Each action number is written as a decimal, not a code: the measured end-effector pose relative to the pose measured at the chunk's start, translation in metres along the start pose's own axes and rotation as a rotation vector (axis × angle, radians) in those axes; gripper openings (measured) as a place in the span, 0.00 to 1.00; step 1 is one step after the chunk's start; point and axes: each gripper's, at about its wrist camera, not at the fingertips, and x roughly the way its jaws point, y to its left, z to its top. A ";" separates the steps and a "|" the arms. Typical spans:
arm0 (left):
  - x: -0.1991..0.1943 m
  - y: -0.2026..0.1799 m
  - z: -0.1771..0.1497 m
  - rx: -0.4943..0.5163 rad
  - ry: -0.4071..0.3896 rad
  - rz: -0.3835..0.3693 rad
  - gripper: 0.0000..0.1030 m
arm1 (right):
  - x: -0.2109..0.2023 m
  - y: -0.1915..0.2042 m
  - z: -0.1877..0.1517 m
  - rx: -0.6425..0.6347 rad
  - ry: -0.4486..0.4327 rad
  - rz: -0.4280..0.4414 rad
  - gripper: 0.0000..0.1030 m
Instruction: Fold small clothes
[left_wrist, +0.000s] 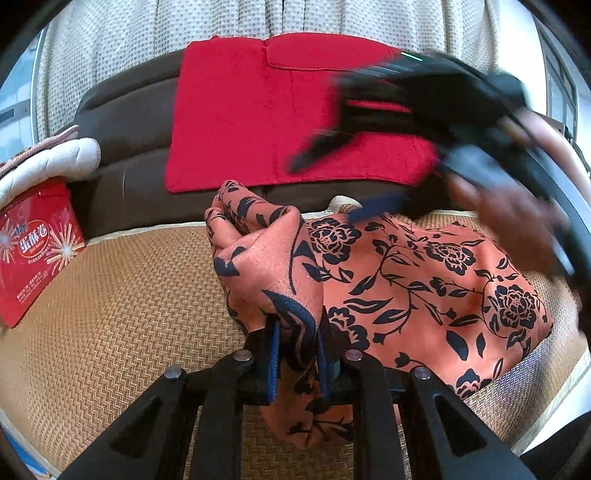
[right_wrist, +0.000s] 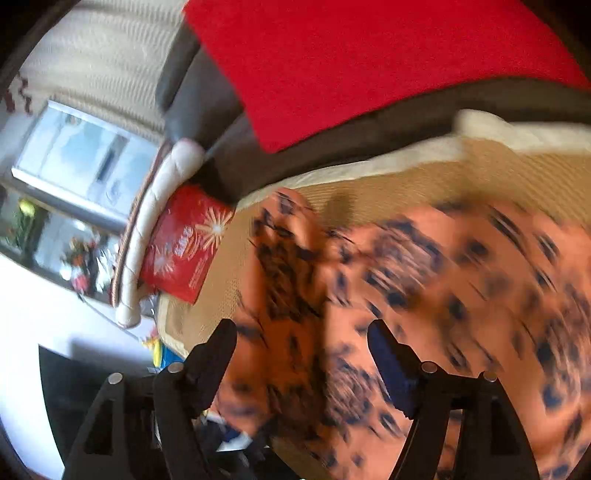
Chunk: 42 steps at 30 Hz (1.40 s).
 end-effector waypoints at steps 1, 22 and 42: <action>0.001 0.002 0.001 -0.006 0.000 -0.003 0.16 | 0.008 0.009 0.008 -0.021 0.020 -0.018 0.74; -0.059 -0.012 -0.003 0.089 -0.128 -0.211 0.16 | 0.031 0.032 0.016 -0.195 0.014 -0.286 0.14; -0.007 -0.188 0.002 0.219 0.095 -0.685 0.12 | -0.156 -0.187 -0.051 0.099 -0.253 -0.391 0.13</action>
